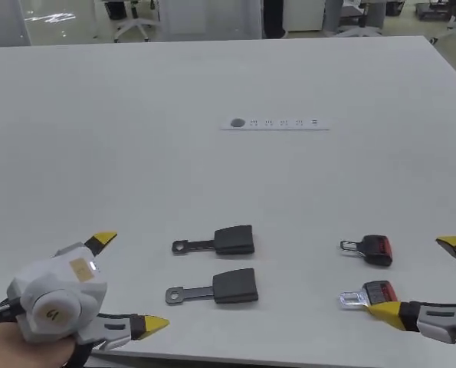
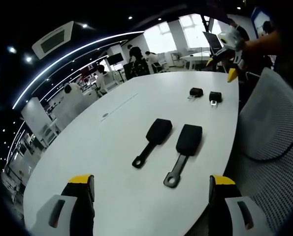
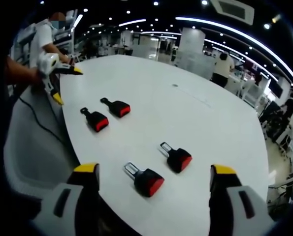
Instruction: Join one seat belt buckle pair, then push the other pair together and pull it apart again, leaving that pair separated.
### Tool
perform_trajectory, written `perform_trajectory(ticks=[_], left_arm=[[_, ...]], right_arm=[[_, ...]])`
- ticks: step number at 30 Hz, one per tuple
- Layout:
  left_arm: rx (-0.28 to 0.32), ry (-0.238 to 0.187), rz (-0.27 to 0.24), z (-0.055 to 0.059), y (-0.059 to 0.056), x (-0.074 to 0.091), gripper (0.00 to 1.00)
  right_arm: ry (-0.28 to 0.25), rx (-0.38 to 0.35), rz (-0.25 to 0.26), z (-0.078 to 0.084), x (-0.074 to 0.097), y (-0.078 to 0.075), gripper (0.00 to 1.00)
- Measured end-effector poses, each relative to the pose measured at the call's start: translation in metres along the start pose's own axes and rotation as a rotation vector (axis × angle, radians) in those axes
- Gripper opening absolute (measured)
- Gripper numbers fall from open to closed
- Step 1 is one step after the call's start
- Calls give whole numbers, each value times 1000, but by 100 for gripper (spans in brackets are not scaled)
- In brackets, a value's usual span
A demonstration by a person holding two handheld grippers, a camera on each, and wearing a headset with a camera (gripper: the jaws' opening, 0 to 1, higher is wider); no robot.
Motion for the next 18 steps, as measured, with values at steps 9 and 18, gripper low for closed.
perform_trajectory(ticks=[9,18], left_arm=[[0,-7,-1,0,0,1,99],[39,-25,-16,-1,4,4,100]], right_arm=[[-6,24,2,0,4,3,93],[-20,35,21,1,6,2,100]])
Point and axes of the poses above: the centre of the closed fingertips' face, and the gripper's own axes: x roughly backward along the fingers, y roughly to its left, z roughly out of its underside, the point moved 7 cm from there along x, roughly backward along the fingers, and after that the axes turned 5 degrees about y, right-handed, at the moved point
